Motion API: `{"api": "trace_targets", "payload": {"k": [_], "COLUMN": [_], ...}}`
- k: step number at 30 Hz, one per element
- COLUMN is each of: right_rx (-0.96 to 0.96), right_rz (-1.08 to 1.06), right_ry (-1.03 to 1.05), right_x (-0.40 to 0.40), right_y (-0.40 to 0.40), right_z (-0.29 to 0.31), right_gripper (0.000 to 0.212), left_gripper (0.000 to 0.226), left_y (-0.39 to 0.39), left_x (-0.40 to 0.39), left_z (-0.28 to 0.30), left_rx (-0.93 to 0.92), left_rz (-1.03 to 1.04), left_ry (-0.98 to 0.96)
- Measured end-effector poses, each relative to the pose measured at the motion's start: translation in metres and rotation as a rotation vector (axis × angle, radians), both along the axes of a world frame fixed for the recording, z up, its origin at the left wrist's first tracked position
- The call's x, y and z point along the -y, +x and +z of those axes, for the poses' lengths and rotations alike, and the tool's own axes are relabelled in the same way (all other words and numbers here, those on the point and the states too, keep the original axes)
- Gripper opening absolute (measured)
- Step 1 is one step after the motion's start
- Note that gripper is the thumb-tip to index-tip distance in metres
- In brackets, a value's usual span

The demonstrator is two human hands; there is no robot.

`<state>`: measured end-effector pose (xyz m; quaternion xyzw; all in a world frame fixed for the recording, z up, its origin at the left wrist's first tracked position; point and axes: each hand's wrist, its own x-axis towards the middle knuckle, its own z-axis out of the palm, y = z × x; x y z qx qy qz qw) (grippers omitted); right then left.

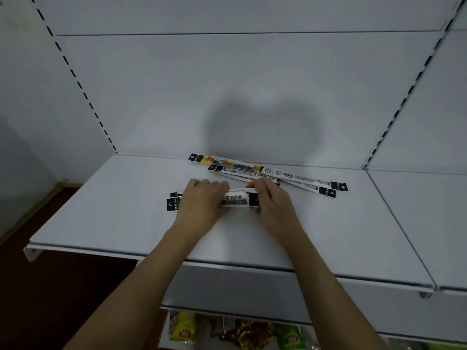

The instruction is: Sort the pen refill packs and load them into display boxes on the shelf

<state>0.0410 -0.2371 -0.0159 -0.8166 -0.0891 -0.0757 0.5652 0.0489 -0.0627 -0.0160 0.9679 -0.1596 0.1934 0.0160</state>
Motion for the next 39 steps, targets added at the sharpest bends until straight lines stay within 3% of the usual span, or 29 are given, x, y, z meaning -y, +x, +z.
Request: {"api": "trace_targets", "payload": {"k": [5,11,19,26,32,39], "right_rx": [-0.136,-0.119,-0.311,-0.312,-0.165,-0.415], "right_rz": [-0.085,-0.181,-0.346,-0.483,-0.794,-0.812], "right_ry": [0.085,-0.118,-0.423,-0.414,-0.346,-0.382], "right_x": [-0.01,-0.003,0.044,0.124,0.236,0.348], "right_y": [-0.028,-0.108,-0.194,-0.275,-0.384,-0.489], "right_z": [0.014,0.018,0.031,0.031,0.04,0.037], "right_gripper": [0.034,0.02,0.021,0.022,0.018,0.018], "left_gripper": [0.016,0.018,0.026,0.035,0.039,0.031], "left_y": [-0.022,-0.06,-0.114,-0.171,-0.244,-0.311], "left_x": [-0.01,-0.016,0.028,0.123,0.256,0.398], "left_z": [0.007,0.013,0.028,0.034,0.041,0.049], "left_rx": [0.021,-0.136,-0.27,-0.633,-0.734,-0.876], "left_rz": [-0.067,-0.088,-0.267,-0.438,-0.599,-0.816], "left_ry": [-0.148,-0.18,-0.546,-0.922,-0.911,-0.88]}}
